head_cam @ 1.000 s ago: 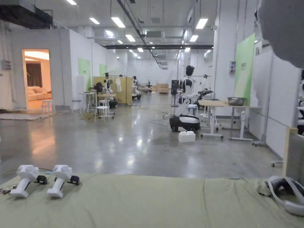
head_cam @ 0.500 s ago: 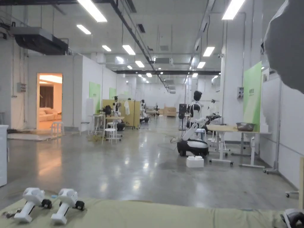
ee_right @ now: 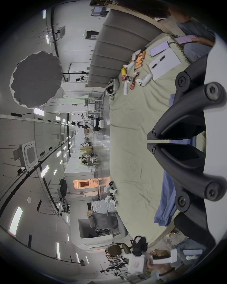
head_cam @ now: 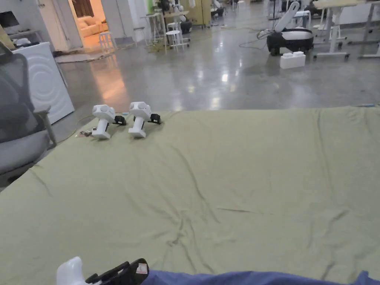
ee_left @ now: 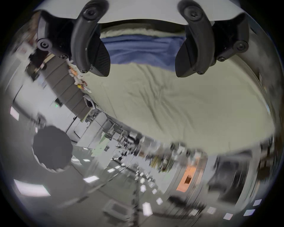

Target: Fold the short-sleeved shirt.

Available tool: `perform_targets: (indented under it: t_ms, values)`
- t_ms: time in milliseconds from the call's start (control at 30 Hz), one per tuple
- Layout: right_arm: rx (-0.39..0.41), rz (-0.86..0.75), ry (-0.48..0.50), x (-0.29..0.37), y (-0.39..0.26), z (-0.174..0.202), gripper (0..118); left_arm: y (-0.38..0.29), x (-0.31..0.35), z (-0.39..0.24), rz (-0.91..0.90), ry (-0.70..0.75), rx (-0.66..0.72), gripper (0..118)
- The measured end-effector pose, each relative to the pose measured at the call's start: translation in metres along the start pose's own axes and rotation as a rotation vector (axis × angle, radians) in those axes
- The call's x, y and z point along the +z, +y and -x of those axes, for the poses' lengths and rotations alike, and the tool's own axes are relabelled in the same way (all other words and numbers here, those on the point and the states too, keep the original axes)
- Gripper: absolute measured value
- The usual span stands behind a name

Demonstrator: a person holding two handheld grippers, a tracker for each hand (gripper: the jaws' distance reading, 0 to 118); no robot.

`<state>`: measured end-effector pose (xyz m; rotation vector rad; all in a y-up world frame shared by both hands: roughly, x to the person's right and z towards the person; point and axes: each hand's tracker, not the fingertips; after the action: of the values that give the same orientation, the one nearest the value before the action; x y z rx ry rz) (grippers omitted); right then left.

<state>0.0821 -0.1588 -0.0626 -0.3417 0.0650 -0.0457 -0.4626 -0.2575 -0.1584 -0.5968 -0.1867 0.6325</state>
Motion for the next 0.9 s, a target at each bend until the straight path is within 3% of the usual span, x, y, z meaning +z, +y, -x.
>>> perform_targets:
  t_ms: [300,400,500,533,633,667,700,733,833,900]
  values:
    - [-0.072,0.100,-0.049,0.012,-0.022,-0.012,5,-0.027,-0.084,0.089,0.173,0.003,0.193,98]
    - [-0.102,0.124,-0.085,0.023,-0.029,-0.014,5,-0.027,-0.096,0.092,0.133,-0.101,0.291,98]
    - [-0.138,0.155,-0.112,0.030,-0.037,-0.017,5,-0.022,-0.118,0.090,0.228,-0.177,0.342,96]
    - [-0.154,0.167,-0.120,0.031,-0.039,-0.017,5,-0.021,-0.121,0.084,0.261,-0.165,0.309,91]
    - [-0.189,0.183,-0.143,0.036,-0.046,-0.023,5,-0.012,-0.124,0.083,0.268,-0.148,0.274,59]
    - [-0.205,0.178,-0.146,0.039,-0.046,-0.022,5,-0.013,-0.127,0.082,0.274,-0.146,0.277,59]
    - [-0.221,0.172,-0.143,0.040,-0.047,-0.023,5,-0.014,-0.126,0.080,0.267,-0.117,0.272,23]
    - [-0.244,0.166,-0.140,0.042,-0.047,-0.023,5,-0.014,-0.127,0.081,0.275,-0.115,0.282,16]
    - [-0.269,0.157,-0.140,0.044,-0.048,-0.023,5,-0.009,-0.114,0.079,0.214,-0.105,0.263,15]
    - [-0.272,0.160,-0.141,0.043,-0.049,-0.023,5,0.005,-0.098,0.085,0.161,-0.151,0.331,15]
